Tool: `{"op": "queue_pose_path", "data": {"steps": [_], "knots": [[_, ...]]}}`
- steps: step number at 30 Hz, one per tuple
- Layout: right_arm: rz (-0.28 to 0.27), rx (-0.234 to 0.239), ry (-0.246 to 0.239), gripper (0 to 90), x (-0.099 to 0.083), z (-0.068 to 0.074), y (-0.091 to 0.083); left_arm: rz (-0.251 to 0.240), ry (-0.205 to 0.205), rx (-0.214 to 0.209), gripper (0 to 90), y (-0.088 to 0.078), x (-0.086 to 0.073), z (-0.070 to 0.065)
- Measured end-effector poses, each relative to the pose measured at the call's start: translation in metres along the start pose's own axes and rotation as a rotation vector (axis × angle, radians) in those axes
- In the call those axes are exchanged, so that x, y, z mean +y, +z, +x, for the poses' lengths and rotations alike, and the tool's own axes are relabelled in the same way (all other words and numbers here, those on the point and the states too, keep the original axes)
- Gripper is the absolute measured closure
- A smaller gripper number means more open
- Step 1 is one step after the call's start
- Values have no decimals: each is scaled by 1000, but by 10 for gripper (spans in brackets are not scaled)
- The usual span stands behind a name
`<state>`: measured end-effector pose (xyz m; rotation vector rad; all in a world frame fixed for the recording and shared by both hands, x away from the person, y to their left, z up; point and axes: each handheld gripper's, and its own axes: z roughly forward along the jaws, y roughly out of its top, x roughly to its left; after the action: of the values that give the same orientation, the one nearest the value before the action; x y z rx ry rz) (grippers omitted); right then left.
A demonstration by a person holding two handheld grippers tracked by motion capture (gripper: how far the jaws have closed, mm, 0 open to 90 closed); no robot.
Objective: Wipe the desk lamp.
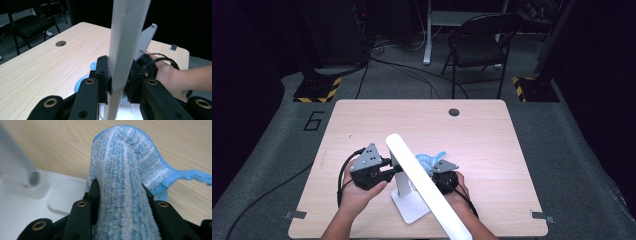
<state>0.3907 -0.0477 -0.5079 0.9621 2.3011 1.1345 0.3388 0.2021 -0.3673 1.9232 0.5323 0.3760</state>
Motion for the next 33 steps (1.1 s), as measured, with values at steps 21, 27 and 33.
{"op": "queue_pose_path", "data": {"steps": [21, 27, 33], "knots": [[3, 22, -106, 666, 0, 61, -3, -8, -11, -5, 755, 1, -1, 0], [-2, 116, -102, 669, 0, 39, -1, -10, -11, -12, 754, 0, -2, 0], [-21, 60, -76, 670, -4, 18, -3, -14, -13, -2, 755, 0, -2, -1]]}}
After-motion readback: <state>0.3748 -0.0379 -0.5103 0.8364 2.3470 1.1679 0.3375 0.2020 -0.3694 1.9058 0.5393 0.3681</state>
